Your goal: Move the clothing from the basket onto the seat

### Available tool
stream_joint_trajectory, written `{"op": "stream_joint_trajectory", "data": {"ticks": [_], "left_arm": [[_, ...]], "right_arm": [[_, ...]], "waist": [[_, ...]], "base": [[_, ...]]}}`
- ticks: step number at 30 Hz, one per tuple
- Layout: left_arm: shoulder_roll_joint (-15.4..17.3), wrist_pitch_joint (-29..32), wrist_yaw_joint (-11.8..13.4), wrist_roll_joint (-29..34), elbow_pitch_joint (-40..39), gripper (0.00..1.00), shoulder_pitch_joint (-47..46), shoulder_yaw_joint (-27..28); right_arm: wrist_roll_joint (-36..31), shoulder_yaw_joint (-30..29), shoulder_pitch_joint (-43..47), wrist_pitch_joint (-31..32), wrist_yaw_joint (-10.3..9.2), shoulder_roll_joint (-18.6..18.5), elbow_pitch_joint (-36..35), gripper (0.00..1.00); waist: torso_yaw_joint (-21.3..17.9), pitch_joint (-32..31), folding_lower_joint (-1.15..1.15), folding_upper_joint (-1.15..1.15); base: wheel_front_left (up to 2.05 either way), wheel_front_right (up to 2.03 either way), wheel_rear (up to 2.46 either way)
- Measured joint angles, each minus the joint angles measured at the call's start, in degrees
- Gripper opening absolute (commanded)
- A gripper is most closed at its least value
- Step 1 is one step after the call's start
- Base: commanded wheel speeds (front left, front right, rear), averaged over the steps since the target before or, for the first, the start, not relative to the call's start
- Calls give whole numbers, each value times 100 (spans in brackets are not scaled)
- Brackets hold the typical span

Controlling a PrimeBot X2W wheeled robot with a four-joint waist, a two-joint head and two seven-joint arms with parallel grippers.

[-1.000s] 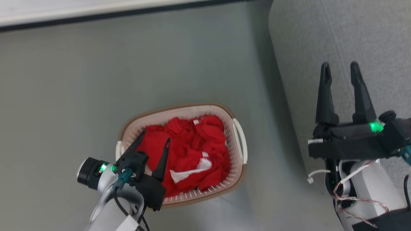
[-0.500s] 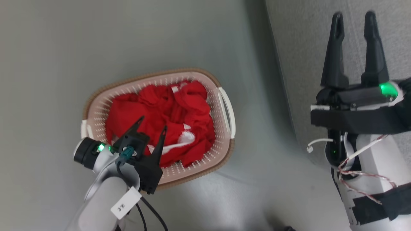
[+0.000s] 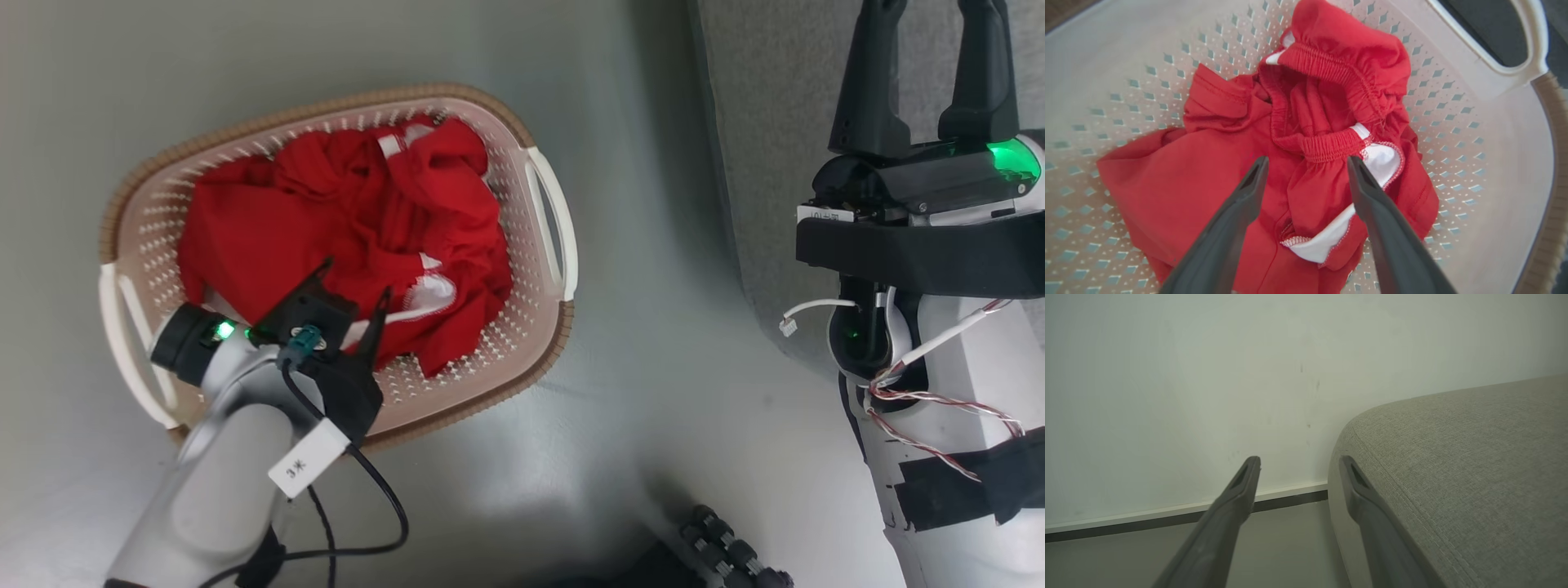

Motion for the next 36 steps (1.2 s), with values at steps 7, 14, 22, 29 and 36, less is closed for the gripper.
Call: {"op": "stream_joint_trajectory", "data": {"ticks": [7,14,22,29,36], "left_arm": [[149,22,-51,1,276,100,-162,43],[313,22,-53,2,510,100,-364,80],[353,67,-52,14,782,100,-550,99],[276,140,-45,15,1076,67,-745,113],[49,26,-51,-1,1172,0,-789,63]], "right_arm": [[1,2,-46,-1,16,43,114,100],[9,30,-104,-1,66,89,115,100],[11,65,-133,-1,74,115,168,100],[12,76,-133,-1,99,133,204,100],[11,18,-132,-1,113,148,334,100]], "waist": [[-191,297,0,0],[-358,473,-1,0],[-543,586,-1,0],[-633,611,-1,-1],[-620,562,-1,-1]], "base": [[0,0,0],[0,0,0],[0,0,0],[0,0,0],[0,0,0]]}}
